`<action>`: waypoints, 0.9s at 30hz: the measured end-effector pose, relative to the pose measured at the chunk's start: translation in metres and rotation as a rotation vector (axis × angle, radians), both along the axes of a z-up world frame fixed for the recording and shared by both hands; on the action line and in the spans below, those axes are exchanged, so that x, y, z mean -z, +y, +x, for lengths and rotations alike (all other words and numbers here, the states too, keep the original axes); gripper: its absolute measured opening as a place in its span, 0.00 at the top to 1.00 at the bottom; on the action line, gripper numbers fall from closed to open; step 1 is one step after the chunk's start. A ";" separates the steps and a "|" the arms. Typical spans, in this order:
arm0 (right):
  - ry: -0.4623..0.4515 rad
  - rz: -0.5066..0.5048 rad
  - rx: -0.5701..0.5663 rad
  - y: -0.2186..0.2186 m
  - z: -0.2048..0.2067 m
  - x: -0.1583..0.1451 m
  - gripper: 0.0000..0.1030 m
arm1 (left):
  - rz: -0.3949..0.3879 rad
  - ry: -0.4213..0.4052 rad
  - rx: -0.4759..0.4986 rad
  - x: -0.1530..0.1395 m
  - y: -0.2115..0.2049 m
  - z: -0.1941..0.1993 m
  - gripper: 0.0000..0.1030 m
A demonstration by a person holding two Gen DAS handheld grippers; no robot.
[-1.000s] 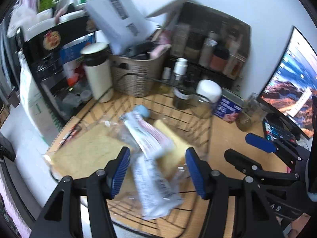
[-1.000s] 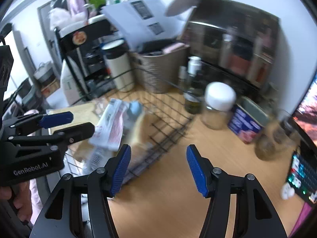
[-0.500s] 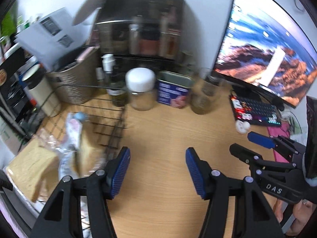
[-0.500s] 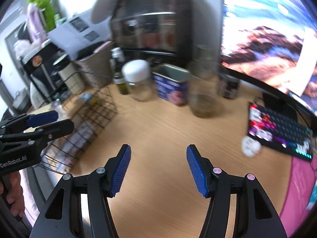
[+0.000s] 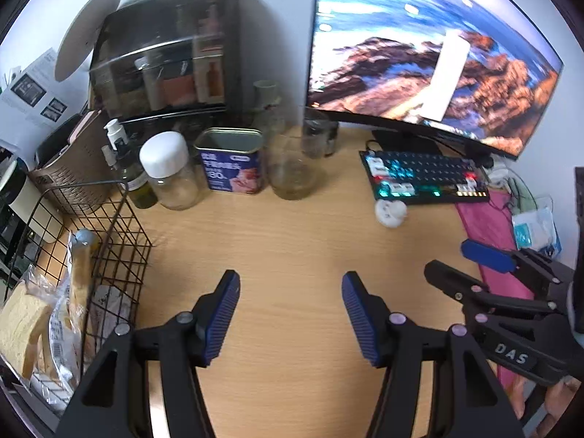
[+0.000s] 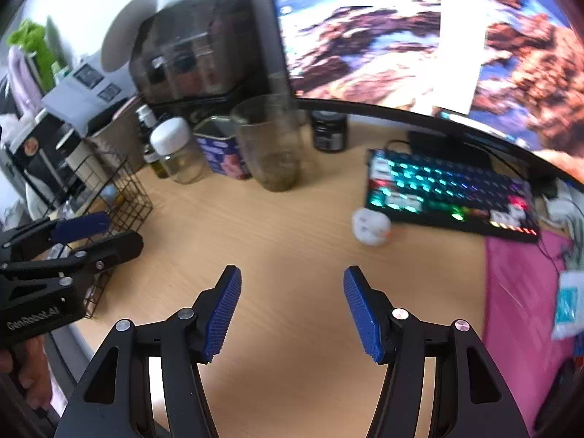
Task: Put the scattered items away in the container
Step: 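Move the right gripper back over the desk to the white duck, then grasp the white duck toy with the right gripper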
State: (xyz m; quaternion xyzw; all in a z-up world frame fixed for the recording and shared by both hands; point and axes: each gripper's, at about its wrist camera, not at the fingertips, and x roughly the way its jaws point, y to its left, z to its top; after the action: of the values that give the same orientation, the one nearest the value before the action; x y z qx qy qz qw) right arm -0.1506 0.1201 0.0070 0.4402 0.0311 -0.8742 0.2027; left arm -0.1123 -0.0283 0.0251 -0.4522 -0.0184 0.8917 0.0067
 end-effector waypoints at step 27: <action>-0.084 0.129 0.076 0.013 -0.125 0.107 0.33 | -0.011 -0.130 0.069 0.057 0.012 -0.065 0.33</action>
State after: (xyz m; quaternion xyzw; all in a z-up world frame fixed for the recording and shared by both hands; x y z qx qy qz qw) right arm -0.2755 0.1331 -0.1003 0.4894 0.0621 -0.8582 0.1419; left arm -0.1775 -0.0166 -0.0322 -0.5097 0.0015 0.8597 0.0336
